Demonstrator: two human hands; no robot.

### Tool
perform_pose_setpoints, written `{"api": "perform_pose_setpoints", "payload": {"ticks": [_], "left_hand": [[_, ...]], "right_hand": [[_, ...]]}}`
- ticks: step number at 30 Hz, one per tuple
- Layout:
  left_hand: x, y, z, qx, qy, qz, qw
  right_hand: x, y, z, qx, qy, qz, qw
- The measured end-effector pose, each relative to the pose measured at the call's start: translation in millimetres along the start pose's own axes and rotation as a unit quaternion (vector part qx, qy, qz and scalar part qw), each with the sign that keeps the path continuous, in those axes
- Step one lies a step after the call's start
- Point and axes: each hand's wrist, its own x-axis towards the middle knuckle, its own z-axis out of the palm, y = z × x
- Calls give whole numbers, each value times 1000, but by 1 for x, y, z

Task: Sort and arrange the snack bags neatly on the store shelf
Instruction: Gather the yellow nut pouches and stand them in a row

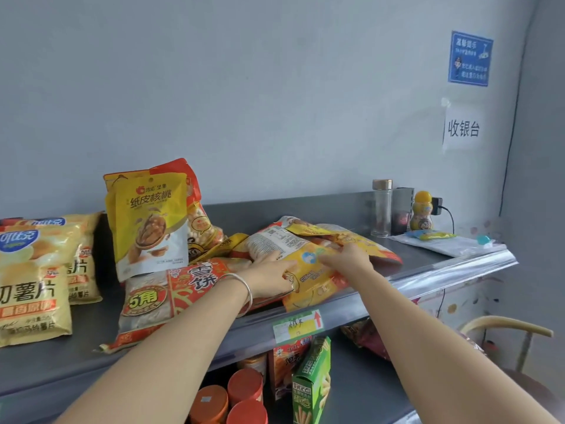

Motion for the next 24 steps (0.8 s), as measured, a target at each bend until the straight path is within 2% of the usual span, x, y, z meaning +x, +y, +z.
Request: {"api": "perform_pose_setpoints", "payload": {"ticks": [4,7,10,12,13,15,17,19,23,24], "left_hand": [[7,0,-5,-50,-12,28,998],[9,-8,-11,-100,18,59,993],[7,-18,-22,-170,86,145,971],[8,-22,-29,-231,153,176,944],[9,-23,-31,-271,193,150,931],[17,-26,-37,-362,281,70,886],[24,-30,-44,-443,347,27,826],[29,-33,-49,-484,387,4,784],[39,-32,-56,-519,419,-6,745],[40,-32,-59,-527,429,-3,734]], "right_hand": [[11,-5,-13,98,-51,21,994],[14,-23,-18,283,-91,47,954],[14,-46,-25,481,-89,85,868],[8,-67,-32,598,-124,108,784],[4,-77,-35,642,-145,102,746],[-6,-95,-36,679,-154,79,714],[-13,-108,-37,679,-145,34,719],[-18,-114,-37,651,-135,-9,747],[-10,-102,-33,573,-71,-59,814],[-6,-97,-30,525,-43,-75,847]]}}
